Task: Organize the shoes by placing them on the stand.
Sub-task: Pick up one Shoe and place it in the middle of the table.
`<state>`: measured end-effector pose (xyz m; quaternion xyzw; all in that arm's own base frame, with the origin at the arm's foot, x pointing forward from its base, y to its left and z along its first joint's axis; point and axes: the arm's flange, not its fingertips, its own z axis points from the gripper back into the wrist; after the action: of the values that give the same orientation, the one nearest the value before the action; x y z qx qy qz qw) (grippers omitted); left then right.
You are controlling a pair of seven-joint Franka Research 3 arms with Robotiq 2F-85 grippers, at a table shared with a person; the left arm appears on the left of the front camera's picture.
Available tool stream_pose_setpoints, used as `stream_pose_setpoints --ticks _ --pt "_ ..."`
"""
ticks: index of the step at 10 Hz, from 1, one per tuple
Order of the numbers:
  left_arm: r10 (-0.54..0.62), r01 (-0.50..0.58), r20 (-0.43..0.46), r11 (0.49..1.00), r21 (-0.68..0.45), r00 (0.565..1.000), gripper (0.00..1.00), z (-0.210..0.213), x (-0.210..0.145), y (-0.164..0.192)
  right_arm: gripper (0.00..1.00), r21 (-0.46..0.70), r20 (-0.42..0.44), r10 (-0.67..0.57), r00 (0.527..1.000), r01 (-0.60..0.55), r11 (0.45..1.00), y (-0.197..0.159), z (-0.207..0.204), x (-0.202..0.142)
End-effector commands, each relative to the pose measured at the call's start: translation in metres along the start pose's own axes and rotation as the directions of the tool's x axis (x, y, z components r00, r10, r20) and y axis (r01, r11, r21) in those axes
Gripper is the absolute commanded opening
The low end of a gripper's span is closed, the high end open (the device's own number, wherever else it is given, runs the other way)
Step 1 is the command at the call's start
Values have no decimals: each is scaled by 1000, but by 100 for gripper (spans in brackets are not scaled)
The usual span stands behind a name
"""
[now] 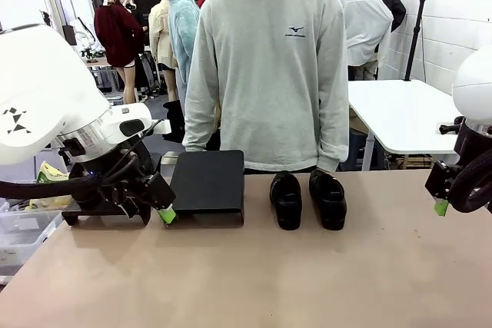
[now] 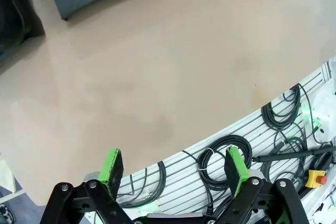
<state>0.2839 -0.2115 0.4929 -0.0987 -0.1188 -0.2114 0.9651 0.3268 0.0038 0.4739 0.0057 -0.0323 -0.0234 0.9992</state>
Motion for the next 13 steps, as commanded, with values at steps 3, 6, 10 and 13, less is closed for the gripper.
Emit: stream_pose_setpoints --ticks 3,6,10,13 --pt "-5 4 -8 1000 -13 1000 100 -2 -2 0 100 68 65 156 986 -160 985 36 9 23" --pt "-5 4 -8 1000 -13 1000 100 -2 -2 0 100 109 118 302 946 -315 943 100 20 75" --pt "-5 4 -8 1000 -13 1000 100 -2 -2 0 100 210 95 422 902 -433 877 198 7 169" --pt "-5 4 -8 1000 -13 1000 100 -2 -2 0 100 252 74 402 913 -407 878 252 -31 222"
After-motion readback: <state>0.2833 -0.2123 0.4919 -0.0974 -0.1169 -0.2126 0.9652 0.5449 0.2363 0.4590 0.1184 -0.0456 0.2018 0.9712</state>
